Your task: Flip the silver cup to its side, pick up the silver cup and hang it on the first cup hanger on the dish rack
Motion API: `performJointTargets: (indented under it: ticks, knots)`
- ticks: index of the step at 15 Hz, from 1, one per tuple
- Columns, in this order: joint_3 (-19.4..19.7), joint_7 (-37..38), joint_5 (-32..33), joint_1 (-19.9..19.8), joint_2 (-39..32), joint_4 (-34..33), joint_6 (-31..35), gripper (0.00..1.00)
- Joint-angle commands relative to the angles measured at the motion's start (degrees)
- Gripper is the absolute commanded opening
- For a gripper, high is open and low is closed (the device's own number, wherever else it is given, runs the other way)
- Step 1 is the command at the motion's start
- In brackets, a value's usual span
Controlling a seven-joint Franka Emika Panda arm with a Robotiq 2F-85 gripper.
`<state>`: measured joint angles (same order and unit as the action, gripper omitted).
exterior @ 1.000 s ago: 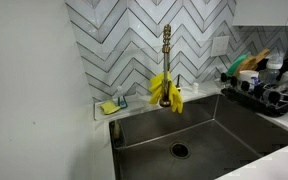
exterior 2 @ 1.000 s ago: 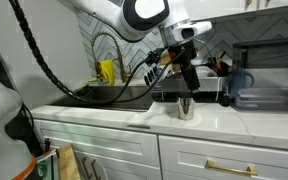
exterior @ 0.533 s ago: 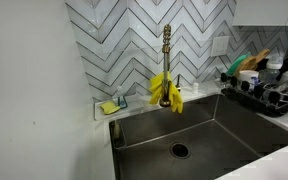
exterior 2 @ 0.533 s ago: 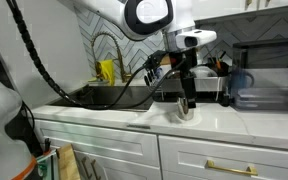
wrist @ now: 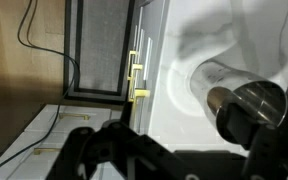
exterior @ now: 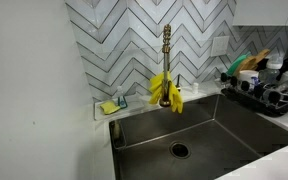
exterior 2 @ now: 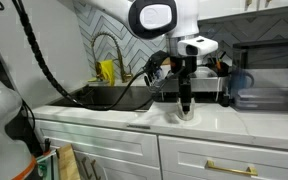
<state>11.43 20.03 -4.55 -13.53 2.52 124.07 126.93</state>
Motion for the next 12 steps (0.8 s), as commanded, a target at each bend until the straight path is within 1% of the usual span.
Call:
performJointTargets:
  ticks: [1, 5, 6, 8, 11, 12]
  knots:
    - [0.52, -0.55, -3.46, 0.28, -2.36, -2.06, -0.59, 0.90]
    - [0.22, -0.98, -7.07, 0.65, -3.74, -3.34, -0.76, 0.90]
    - [0.06, -0.87, -7.39, 0.82, -4.04, -3.41, -0.81, 0.91]
    - [-0.02, -0.19, -7.23, 1.06, -4.70, -3.54, -0.30, 0.90]
    - [0.02, 0.02, -7.97, 1.12, -5.62, -3.93, -0.68, 0.73]
    - [0.02, -0.05, -8.17, 1.11, -5.91, -4.04, -0.81, 0.54]
